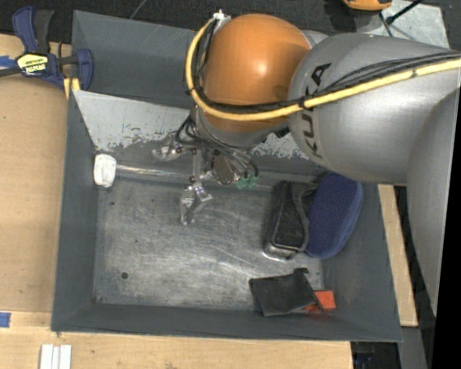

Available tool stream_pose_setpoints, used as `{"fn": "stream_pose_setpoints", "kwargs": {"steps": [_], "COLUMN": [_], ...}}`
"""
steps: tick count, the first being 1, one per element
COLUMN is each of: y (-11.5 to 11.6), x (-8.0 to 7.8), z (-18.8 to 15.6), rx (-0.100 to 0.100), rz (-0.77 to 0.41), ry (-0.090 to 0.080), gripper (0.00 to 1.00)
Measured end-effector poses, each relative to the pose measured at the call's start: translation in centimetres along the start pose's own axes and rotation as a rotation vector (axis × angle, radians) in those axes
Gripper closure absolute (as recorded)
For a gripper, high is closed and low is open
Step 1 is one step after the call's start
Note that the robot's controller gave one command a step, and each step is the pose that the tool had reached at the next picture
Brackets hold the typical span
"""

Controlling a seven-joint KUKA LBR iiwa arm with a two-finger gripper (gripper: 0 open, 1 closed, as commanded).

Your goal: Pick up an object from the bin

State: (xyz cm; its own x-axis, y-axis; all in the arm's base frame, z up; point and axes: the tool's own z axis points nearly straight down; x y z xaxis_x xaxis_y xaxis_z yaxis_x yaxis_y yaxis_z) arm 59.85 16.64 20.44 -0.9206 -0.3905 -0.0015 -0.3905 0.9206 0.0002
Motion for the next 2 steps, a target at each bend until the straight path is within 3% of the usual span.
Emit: {"fn": "stream_pose_setpoints", "kwargs": {"steps": [1, 2], "y": [-4.0, -12.1], "x": [5.9, 3.3], "z": [9.9, 3.8], "rx": [0.0, 0.008], "rz": [0.004, -0.089], "ry": [0.009, -0.01], "gripper": [0.0, 0.0]}}
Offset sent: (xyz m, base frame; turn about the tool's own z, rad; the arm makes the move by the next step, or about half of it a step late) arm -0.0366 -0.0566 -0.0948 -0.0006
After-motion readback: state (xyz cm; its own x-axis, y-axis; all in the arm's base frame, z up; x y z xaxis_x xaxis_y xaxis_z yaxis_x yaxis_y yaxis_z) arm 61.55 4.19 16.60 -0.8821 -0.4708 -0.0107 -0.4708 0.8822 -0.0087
